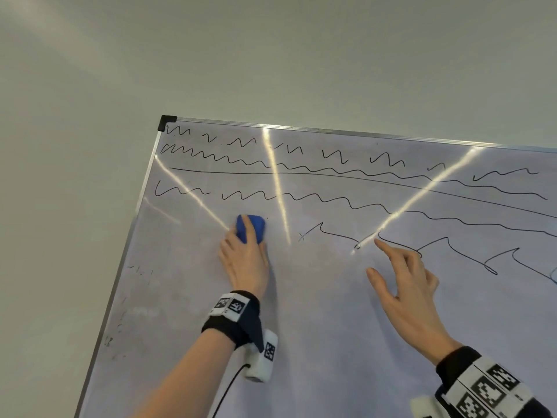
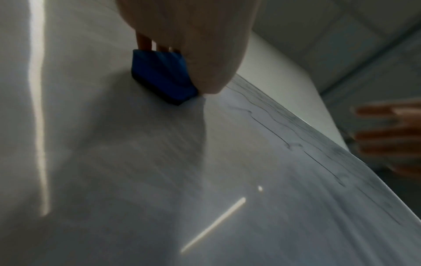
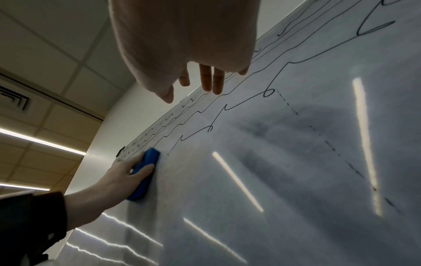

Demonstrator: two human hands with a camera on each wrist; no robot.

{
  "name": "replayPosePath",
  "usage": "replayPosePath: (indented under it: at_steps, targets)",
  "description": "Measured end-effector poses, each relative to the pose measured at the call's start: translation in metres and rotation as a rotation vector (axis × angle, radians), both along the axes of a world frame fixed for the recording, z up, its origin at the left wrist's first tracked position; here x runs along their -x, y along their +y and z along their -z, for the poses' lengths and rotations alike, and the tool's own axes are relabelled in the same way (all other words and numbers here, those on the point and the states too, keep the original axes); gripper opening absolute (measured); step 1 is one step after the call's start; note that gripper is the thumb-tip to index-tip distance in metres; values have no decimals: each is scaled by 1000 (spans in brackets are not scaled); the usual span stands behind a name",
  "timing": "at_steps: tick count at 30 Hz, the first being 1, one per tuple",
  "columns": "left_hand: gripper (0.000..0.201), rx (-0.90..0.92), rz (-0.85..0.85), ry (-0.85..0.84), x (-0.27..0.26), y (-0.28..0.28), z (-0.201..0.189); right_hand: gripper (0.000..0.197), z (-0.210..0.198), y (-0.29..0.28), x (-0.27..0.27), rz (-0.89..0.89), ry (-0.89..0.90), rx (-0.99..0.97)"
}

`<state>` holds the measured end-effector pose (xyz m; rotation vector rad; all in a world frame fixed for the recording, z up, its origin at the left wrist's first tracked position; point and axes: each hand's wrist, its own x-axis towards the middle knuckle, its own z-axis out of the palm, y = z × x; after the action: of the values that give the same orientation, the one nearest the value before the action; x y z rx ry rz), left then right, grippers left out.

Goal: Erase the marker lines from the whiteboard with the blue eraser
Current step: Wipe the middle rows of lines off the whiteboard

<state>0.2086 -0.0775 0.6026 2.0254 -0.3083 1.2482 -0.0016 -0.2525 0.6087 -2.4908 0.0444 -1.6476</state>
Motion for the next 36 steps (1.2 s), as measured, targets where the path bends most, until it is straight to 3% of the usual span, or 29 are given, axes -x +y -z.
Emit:
replayPosePath:
  at_steps: [5,9,14,17,20,23,27,33,36]
  targets:
    - [76,-247,96,-317,48,-69,2,49,-8,-4,6,12,-37,-32]
    - [77,-389,122,-448,46,-65,12,45,-15,-9,10,13,-66,-27]
    - [71,-90,2,-178,4,-13,-21,43,-13,-25,22,44,-37,-59]
    - [72,-17,-59,-61,8,-27,-31,48,-12,-32,26,65,-14,-65]
    - [74,-66,37,-155,35,-69,-30,48,-14,-30,28,62,-24,-66]
    - [76,-266,108,-316,59,-101,-20,47,-19,-22,28,71,-52,-62]
    - [77,-368,141,-415,50,-82,-7,42,-21,-8,25,72,-65,-78]
    - [82,-108,116,-252,-12,6,11,46,-10,4,17,112,-29,-81]
    - [78,-17,69,-168,-12,2,-4,48,-9,10,16,148,-35,-68]
